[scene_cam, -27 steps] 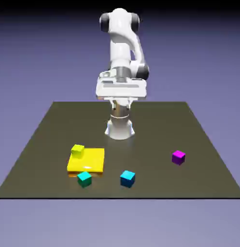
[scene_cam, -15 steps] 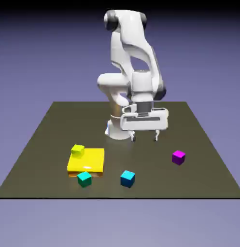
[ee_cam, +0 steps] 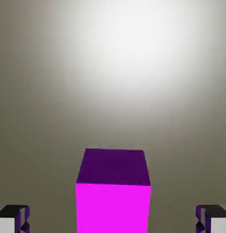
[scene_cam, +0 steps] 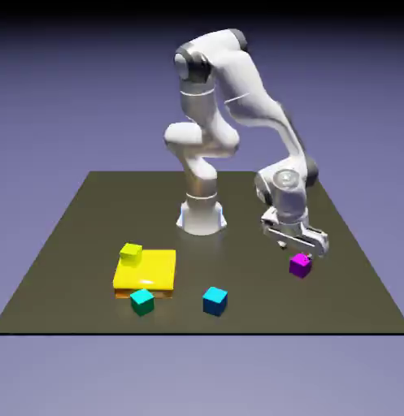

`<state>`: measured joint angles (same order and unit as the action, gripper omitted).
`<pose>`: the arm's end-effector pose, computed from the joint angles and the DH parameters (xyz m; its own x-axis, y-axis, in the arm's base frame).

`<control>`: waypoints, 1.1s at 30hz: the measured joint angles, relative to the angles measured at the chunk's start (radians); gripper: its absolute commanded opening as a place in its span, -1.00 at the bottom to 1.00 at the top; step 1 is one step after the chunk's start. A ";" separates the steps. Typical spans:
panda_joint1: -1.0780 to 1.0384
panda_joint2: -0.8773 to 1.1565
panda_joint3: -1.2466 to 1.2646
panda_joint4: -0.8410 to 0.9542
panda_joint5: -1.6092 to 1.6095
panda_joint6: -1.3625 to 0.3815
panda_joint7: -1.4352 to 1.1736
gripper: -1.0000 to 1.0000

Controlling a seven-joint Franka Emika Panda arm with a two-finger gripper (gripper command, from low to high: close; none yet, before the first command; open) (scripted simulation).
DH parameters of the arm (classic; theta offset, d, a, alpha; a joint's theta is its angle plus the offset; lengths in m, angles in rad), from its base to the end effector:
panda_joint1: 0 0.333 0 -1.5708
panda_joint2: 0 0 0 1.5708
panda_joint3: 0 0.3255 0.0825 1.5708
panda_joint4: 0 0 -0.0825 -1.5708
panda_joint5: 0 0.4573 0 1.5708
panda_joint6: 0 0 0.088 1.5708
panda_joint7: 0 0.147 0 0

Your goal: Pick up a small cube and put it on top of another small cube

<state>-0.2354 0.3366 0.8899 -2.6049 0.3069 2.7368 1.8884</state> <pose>0.3266 0.3110 0.0777 -0.0078 -0.9635 -0.2677 -0.9626 -0.0653 0.2630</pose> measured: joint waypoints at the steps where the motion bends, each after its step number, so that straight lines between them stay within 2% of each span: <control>1: 0.036 0.036 -0.036 0.005 -0.023 0.032 0.014 0.00; 5: 0.181 0.181 -0.179 0.024 -0.117 0.162 0.068 0.00; 6: 0.186 0.185 -0.184 0.025 -0.121 0.167 0.070 -1.00; 8: 0.186 0.185 -0.184 0.025 -0.121 0.167 0.070 -1.00; 14: -0.031 -0.031 0.031 -0.004 0.020 -0.027 -0.012 -1.00; 33: -0.072 -0.228 -0.648 0.084 -0.060 -0.390 -0.411 -1.00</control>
<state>-0.3076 0.1087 0.2422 -2.5207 0.2468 2.3468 1.4769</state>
